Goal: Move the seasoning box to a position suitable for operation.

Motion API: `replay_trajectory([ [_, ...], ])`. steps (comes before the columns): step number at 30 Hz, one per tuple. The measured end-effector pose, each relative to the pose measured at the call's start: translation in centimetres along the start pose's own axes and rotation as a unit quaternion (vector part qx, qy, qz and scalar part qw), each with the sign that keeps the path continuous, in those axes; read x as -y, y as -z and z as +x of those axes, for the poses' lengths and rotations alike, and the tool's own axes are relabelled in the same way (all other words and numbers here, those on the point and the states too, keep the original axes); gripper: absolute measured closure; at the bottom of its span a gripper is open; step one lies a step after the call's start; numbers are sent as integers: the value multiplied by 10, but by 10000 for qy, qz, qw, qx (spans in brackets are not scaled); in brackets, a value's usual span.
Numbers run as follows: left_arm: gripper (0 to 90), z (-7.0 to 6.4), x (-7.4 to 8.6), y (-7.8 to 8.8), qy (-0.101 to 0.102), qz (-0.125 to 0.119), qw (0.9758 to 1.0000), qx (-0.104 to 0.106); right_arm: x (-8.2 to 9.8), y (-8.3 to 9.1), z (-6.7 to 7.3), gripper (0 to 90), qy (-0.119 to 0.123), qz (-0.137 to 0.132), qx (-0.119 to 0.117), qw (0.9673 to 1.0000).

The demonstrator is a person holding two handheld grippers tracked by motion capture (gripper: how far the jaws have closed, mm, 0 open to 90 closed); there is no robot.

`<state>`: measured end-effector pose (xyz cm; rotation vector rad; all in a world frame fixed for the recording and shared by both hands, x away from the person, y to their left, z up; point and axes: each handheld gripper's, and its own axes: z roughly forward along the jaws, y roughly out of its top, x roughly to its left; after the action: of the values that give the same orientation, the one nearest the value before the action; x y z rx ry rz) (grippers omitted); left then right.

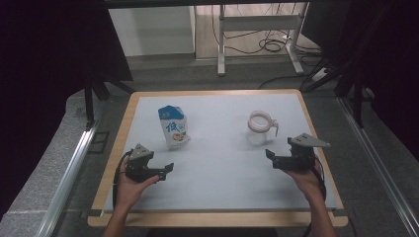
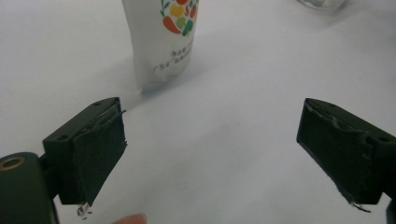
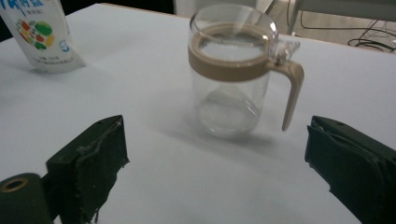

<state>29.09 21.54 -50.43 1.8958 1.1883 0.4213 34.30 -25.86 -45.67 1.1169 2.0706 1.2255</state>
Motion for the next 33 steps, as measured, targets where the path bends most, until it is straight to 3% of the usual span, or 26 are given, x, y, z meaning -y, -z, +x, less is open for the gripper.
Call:
replay_trajectory([
  [8, 72, -6, 3, -2, -2, 94, 9999, 61, -32, -11, -7, 29, 80, 37, -142, 9999],
  [13, 72, -6, 3, -4, -1, 114, 9999, 89, -54, -26, -8, 28, 241, 215, -170, 9993],
  [19, 71, -9, 4, -10, -10, 203, 9997, 136, -70, -47, -15, 28, 246, 396, -264, 9986],
  [26, 67, -9, 4, -11, -40, 246, 9996, 126, -79, -75, -28, 28, 147, 652, -399, 9970],
  [33, 67, -7, 6, -12, 19, 263, 9996, 119, -82, -95, -27, 28, 258, 855, -383, 9953],
])
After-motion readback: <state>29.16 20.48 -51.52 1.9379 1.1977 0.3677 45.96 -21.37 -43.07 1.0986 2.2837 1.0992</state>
